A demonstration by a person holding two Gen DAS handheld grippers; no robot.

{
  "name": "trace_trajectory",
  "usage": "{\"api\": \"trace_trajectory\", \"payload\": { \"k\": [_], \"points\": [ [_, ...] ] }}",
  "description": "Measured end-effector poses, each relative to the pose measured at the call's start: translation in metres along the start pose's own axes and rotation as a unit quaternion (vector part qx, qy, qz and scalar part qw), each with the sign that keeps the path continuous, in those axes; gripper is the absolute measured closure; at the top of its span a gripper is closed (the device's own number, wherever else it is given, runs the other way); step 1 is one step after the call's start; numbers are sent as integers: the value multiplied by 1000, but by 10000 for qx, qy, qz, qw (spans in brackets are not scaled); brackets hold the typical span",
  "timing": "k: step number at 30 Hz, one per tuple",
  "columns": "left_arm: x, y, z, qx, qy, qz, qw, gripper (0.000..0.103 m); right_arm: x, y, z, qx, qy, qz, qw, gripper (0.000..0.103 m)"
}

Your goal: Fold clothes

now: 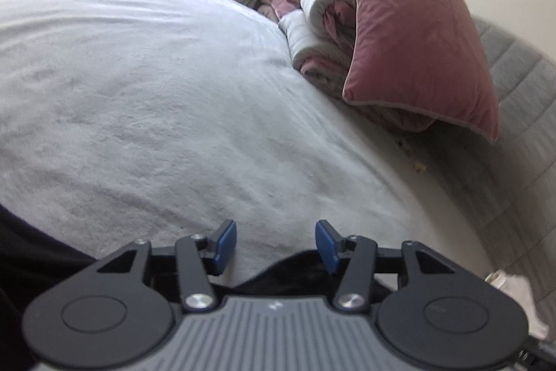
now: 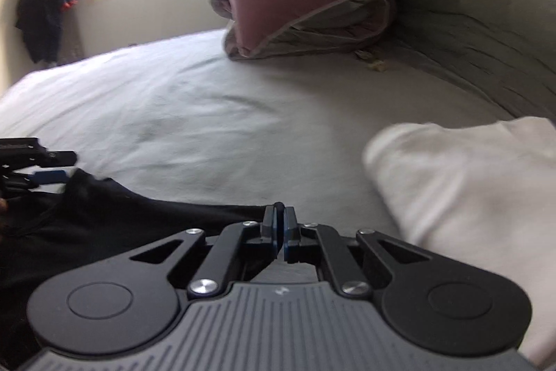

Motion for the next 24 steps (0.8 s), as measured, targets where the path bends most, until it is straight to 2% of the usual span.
{"api": "trace_trajectory", "payload": {
  "k": [4, 6, 9, 12, 16, 20, 21, 22, 24],
  "points": [
    [4, 0, 12, 45, 359, -353, 9987, 51, 10, 9, 5, 69, -280, -387, 9988, 99],
    [3, -2, 17, 303, 336, -427, 9981, 51, 15, 13, 4, 100, -464, -512, 9976, 99],
    [-2, -5, 17, 636, 99, -384, 9972, 49, 16, 13, 3, 32, -439, -509, 9977, 99],
    [-4, -6, 15, 791, -56, -359, 9962, 49, 15, 13, 4, -43, -367, -489, 9981, 99],
    [8, 2, 17, 800, 156, -593, 9949, 49, 16, 14, 5, -97, -303, -509, 9982, 99],
    [20, 7, 20, 829, 479, -640, 9934, 52, 16, 17, 5, -113, -275, -518, 9982, 99],
    [22, 7, 20, 810, 551, -625, 9932, 63, 16, 17, 6, -117, -265, -520, 9982, 99],
    [24, 6, 20, 764, 614, -593, 9934, 99, 16, 18, 5, -120, -257, -519, 9982, 99],
    [25, 5, 22, 610, 664, -494, 9947, 102, 17, 19, 5, -119, -276, -497, 9983, 99]
  ]
}}
Point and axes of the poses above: each gripper's, at about its wrist camera, not at the fingertips, and y roughly the way its jaws point, z to its right, x to its underside, the point moved 7 cm from there along y, roughly the way its jaws point, and after that the axes turned 5 degrees about x, right-handed, at the moved point
